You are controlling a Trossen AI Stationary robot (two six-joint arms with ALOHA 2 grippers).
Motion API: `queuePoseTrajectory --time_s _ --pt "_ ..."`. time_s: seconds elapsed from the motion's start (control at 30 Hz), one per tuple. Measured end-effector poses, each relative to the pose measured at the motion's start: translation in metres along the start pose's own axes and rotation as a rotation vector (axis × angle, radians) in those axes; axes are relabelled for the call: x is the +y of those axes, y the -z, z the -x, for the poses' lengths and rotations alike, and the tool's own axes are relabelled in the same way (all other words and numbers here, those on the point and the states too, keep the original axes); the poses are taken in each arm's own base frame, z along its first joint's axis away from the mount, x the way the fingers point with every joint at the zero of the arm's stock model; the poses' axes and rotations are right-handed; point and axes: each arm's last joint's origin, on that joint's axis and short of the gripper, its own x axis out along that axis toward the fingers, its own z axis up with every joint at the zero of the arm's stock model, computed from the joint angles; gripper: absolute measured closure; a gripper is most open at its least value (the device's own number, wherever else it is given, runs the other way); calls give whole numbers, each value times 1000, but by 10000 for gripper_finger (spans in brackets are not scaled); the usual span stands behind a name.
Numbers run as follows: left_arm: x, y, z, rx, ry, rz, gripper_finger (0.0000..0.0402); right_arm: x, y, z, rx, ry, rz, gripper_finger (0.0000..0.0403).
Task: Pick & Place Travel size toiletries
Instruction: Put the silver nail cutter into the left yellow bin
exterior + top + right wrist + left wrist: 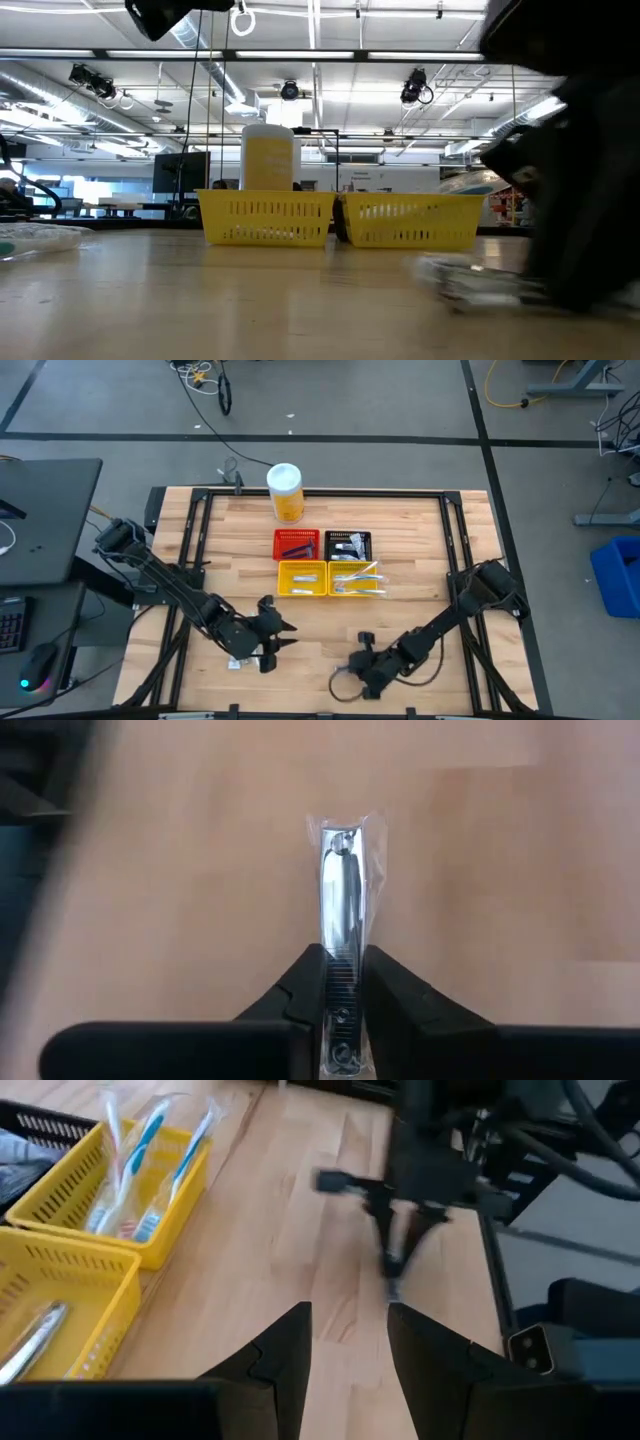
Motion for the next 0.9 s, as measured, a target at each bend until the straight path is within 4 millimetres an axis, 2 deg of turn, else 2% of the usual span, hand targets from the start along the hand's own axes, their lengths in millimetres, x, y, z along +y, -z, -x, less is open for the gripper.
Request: queuePoseTrajectory --time_s 0.2,0.27,0.37,0.53,0.6,0.77,0.9 --pt "6 3 -19 30 -18 -90 258 -30 -19 4 5 72 -7 350" --pt "8 1 -31 19 -2 -95 258 -43 -22 2 34 102 -34 350" --pt "14 6 -48 66 -12 -162 256 -57 -32 -1 5 117 -79 350" --pt "24 8 -75 108 28 -185 232 -74 -45 -2 -19 82 -130 350" --pt "31 12 -80 151 14 -203 218 -79 -52 -2 -50 58 -134 350" --pt "41 9 -90 167 20 -215 186 -89 -67 13 -111 60 -70 351" --pt "47 7 -94 173 4 -228 176 -96 -81 28 -175 55 -29 351"
